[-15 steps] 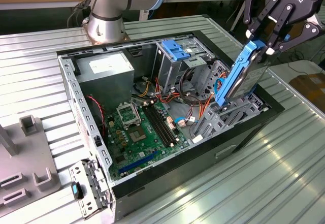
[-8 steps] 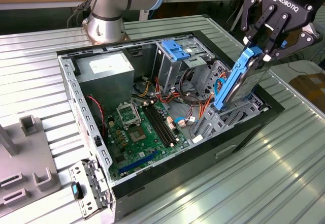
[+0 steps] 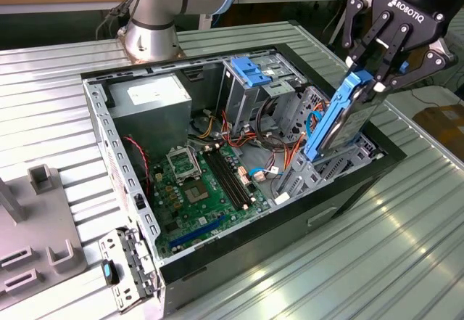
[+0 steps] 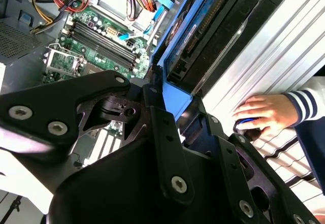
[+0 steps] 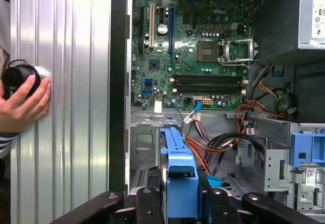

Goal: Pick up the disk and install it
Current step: 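Pick up the disk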

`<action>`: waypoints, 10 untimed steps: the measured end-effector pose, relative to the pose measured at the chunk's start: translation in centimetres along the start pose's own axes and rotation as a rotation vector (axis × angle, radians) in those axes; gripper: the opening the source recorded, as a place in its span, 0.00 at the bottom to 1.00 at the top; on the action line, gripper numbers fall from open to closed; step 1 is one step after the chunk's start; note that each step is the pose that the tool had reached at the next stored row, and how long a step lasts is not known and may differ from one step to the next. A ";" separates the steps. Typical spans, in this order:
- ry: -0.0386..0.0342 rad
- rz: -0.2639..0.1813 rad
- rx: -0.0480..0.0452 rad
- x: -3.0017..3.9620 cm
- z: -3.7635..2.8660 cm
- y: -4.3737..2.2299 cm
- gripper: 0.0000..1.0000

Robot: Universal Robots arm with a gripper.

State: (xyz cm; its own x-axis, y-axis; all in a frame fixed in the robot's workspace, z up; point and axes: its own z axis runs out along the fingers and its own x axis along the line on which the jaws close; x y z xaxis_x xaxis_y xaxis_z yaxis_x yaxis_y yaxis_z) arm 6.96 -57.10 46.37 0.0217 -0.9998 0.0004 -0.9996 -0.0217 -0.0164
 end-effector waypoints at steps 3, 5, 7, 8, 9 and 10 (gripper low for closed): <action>0.0000 0.000 0.0000 -0.07 0.01 0.00 0.36; 0.0000 0.000 0.0000 -0.08 0.14 0.02 0.36; 0.0001 0.000 -0.0001 -0.08 0.17 0.11 0.36; 0.0001 0.000 0.0000 -0.08 0.18 0.14 0.36; -0.0002 0.000 0.0000 -0.08 0.23 0.15 0.36; 0.0001 0.000 0.0000 -0.08 0.40 0.16 0.36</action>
State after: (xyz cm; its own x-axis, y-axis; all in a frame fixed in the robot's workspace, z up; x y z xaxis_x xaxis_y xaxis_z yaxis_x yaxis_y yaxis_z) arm 6.80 -57.02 45.97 0.0217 -0.9998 0.0005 -0.9996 -0.0217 -0.0164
